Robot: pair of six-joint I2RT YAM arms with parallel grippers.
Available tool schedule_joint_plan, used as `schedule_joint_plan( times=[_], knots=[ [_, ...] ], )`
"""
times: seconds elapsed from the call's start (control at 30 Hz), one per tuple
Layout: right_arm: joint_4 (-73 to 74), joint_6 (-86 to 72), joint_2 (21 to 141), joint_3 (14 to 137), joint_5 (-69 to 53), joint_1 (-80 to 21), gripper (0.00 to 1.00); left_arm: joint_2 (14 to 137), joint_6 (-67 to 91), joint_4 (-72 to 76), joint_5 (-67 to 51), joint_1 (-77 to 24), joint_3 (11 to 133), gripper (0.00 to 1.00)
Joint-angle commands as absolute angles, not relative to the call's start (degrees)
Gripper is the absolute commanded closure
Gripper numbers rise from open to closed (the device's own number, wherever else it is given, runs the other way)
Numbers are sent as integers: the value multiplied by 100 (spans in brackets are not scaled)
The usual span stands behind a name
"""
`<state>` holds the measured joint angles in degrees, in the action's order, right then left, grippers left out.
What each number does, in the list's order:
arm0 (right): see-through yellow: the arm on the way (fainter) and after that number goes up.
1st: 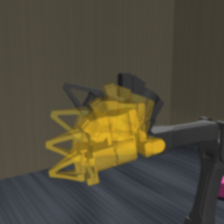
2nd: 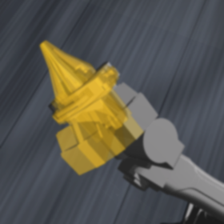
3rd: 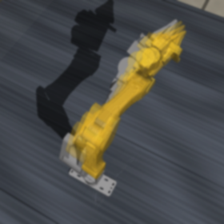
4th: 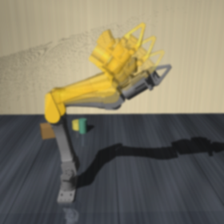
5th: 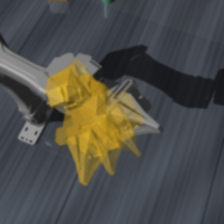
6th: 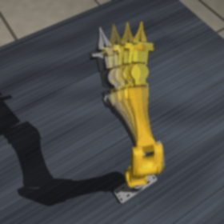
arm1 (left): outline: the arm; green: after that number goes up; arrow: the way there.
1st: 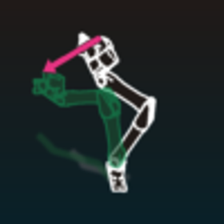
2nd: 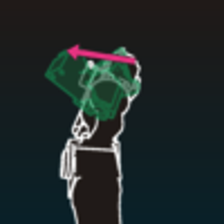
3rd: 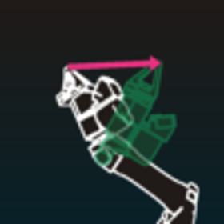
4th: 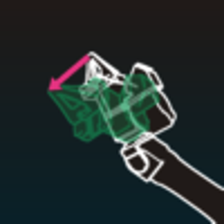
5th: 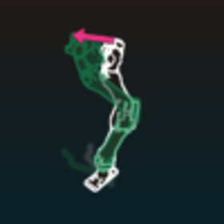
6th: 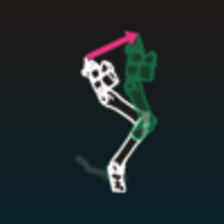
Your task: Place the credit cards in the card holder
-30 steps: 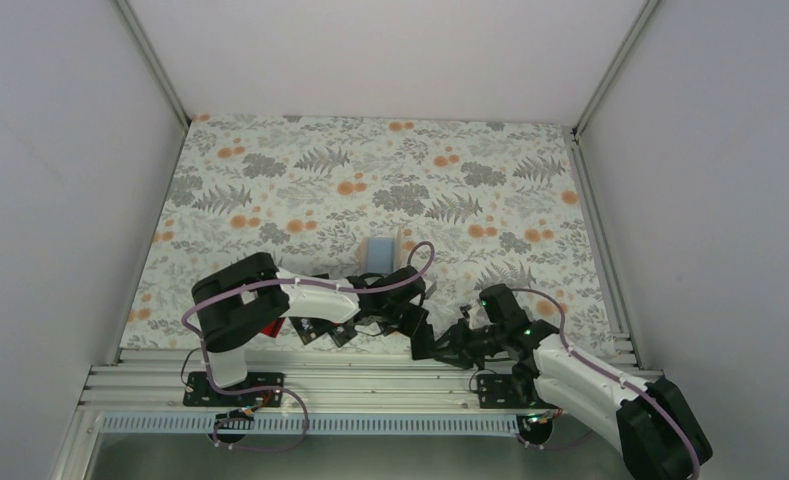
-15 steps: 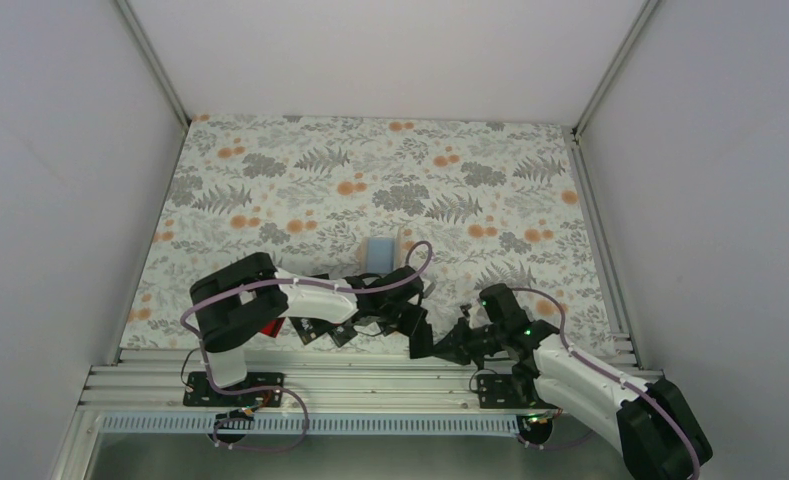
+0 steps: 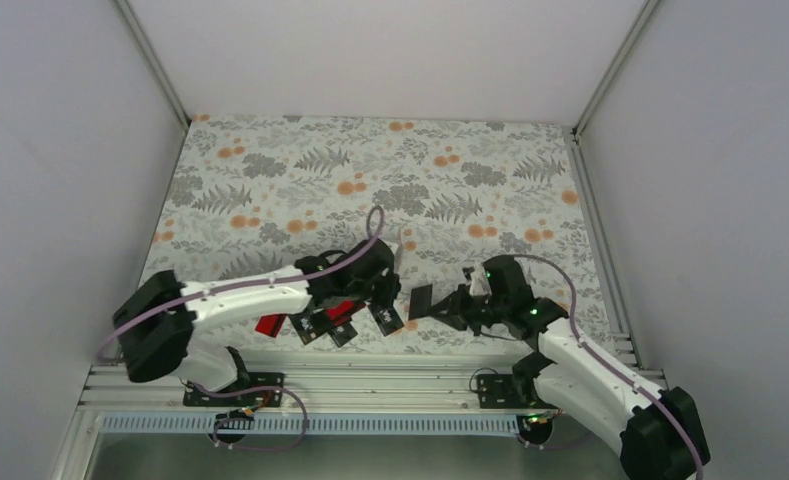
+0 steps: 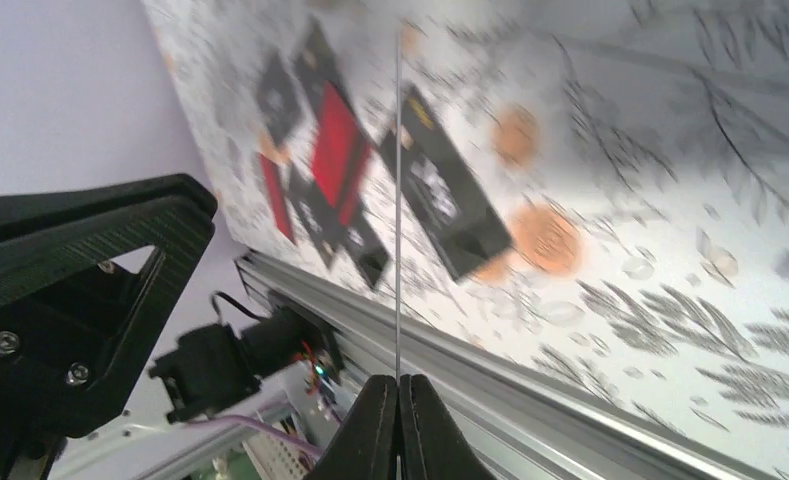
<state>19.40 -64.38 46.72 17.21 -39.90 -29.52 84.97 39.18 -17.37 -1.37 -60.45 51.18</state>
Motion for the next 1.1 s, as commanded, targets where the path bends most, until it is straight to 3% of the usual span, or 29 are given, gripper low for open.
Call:
schedule_joint_plan(
  times=[0.0,0.3,0.5,0.77,1.07],
  knots=[
    [2170,-5856,4627,2477,-3718,-2641,96,7783,3740,-2358,318,-5720,5387,90],
    [1952,-5083,5250,3911,-3890,-2098,96,7218,3051,-2731,-57,-4657,5923,75],
    [1584,-4802,5644,4766,-3885,-2012,96,7021,2883,-2225,-1463,-3810,6233,70],
    [831,-4492,6133,5715,-4370,-1866,96,7058,3237,-738,-3862,-2918,6480,55],
    [263,-4316,6730,6469,-5364,-1829,96,7444,3292,119,-4879,-2683,6977,50]
  ],
)
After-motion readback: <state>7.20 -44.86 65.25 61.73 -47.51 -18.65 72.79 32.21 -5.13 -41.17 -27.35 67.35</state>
